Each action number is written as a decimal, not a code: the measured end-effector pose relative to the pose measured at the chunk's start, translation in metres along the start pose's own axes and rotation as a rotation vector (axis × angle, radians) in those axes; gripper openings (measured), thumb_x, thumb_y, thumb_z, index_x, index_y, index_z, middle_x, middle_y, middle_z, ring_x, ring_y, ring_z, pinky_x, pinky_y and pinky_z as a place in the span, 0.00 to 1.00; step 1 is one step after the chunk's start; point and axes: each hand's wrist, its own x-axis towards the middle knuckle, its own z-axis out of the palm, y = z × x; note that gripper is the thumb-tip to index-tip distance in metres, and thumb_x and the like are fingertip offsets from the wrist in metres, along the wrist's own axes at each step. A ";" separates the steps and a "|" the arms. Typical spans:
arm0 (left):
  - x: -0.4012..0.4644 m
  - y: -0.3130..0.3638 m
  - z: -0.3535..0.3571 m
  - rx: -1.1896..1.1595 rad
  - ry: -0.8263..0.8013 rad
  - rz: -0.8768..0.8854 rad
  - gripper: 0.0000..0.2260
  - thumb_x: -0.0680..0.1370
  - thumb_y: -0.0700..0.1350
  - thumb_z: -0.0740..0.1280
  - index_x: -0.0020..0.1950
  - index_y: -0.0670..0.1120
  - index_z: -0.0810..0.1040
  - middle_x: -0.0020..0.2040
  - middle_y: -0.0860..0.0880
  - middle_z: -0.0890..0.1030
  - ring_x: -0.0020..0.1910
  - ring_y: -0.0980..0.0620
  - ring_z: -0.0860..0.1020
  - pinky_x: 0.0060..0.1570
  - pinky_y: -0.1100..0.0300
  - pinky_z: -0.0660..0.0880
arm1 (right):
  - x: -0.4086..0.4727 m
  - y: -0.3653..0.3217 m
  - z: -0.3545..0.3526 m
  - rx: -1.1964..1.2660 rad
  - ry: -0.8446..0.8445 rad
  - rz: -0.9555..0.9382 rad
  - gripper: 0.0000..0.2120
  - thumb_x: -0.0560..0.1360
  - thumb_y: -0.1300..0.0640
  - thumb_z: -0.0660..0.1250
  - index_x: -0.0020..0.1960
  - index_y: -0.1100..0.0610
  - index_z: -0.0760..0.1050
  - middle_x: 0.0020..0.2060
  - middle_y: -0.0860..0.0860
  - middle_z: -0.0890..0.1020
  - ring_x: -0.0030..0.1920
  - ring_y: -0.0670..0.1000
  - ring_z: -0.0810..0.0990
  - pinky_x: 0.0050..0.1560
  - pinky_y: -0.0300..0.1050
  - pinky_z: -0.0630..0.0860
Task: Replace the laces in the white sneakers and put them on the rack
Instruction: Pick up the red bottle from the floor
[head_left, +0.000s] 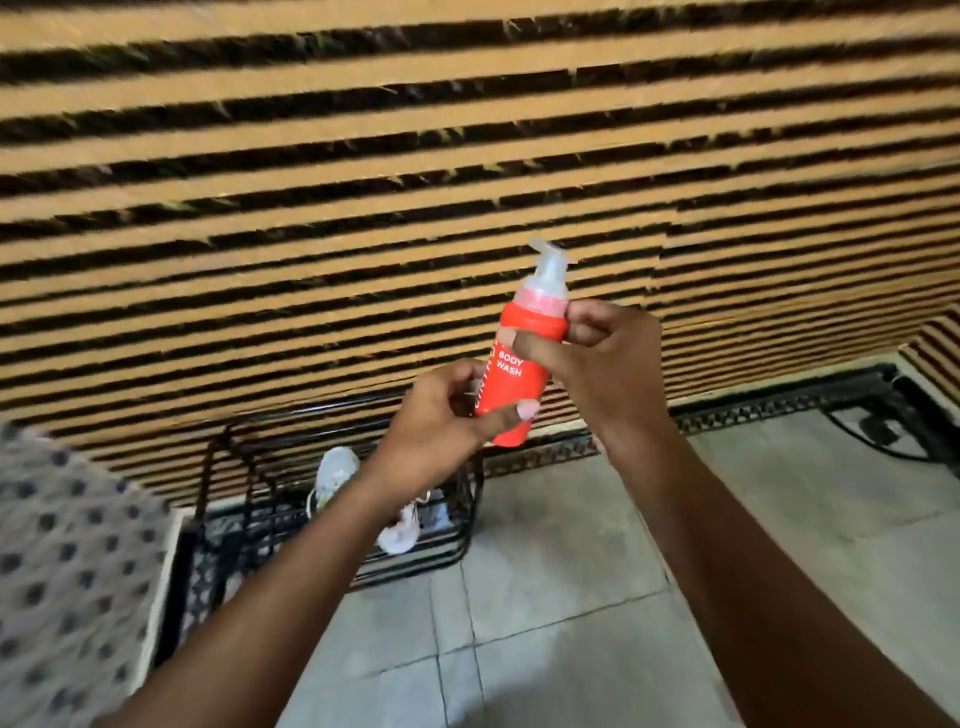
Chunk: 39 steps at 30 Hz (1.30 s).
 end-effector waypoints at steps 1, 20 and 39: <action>-0.011 0.009 -0.009 -0.014 0.026 -0.009 0.17 0.74 0.46 0.80 0.60 0.44 0.82 0.54 0.49 0.87 0.55 0.49 0.85 0.60 0.47 0.81 | -0.004 -0.014 0.007 -0.008 -0.013 -0.011 0.20 0.60 0.52 0.85 0.38 0.64 0.79 0.32 0.58 0.84 0.33 0.49 0.81 0.38 0.59 0.83; -0.234 -0.019 -0.268 -0.106 0.450 -0.032 0.22 0.74 0.44 0.80 0.66 0.43 0.79 0.58 0.47 0.86 0.58 0.47 0.85 0.63 0.44 0.80 | -0.172 -0.119 0.289 0.103 -0.480 -0.062 0.23 0.62 0.68 0.83 0.53 0.57 0.81 0.45 0.50 0.88 0.47 0.50 0.88 0.48 0.47 0.84; -0.391 -0.146 -0.504 -0.001 0.945 -0.245 0.20 0.68 0.39 0.81 0.48 0.61 0.83 0.48 0.63 0.86 0.48 0.58 0.85 0.48 0.61 0.80 | -0.314 -0.069 0.606 -0.059 -0.964 -0.048 0.30 0.61 0.67 0.84 0.60 0.59 0.78 0.55 0.49 0.85 0.55 0.38 0.83 0.58 0.40 0.80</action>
